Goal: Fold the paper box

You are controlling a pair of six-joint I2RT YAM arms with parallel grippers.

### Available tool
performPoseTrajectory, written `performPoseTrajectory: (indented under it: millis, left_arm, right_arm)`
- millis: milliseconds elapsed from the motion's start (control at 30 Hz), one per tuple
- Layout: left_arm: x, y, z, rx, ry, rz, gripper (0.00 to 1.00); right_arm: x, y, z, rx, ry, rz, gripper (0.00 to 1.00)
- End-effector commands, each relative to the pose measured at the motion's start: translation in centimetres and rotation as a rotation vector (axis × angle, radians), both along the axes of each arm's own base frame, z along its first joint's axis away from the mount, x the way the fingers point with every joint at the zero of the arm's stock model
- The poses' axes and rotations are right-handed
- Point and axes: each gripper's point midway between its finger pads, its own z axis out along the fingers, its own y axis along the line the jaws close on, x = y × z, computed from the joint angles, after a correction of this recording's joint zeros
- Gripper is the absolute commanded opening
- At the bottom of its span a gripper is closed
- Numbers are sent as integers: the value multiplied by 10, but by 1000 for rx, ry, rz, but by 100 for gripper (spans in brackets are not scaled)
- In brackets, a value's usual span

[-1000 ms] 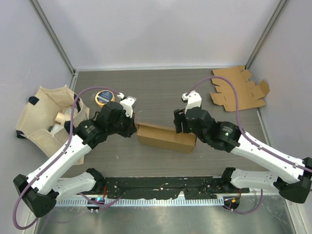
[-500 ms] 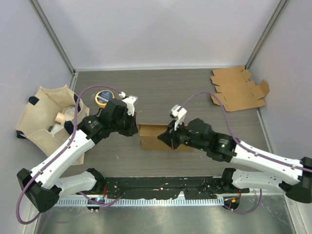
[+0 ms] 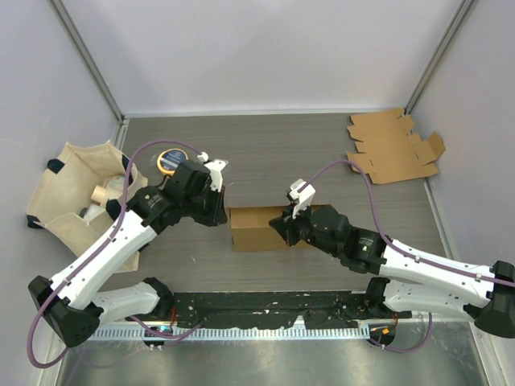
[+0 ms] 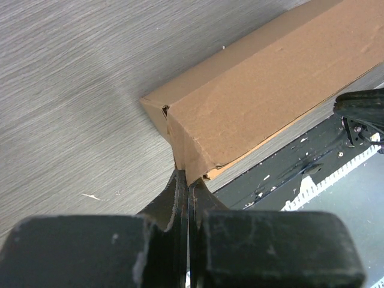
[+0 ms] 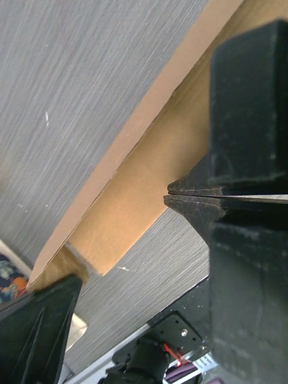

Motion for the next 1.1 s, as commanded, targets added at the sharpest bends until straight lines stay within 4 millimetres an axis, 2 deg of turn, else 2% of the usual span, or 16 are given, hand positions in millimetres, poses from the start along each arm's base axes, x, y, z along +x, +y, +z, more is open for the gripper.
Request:
performPoseTrajectory:
  millis: [0,67,233,400,600,800,1067]
  left_arm:
    - [1,-9,17,-43,-7,-24,0]
    - [2,-9,17,-44,-10,-23,0]
    - [1,-10,21,-53,3,-12,0]
    - [0,-10,30,-51,28,-9,0]
    - [-2,-23,38,-126,115,-1,0]
    - [2,-31,28,-170,157,51,0]
    - [2,-28,17,-150,163,67,0]
  right_arm:
    - [1,9,45,129,-56,10,1]
    - [4,8,42,113,-54,-6,1]
    - [11,6,10,28,-35,-44,1]
    - [15,1,-10,-15,-22,-82,1]
    - [18,1,-14,-34,-18,-93,1]
    - [18,3,-17,-36,-11,-87,1]
    - [17,3,-16,-36,-11,-82,1]
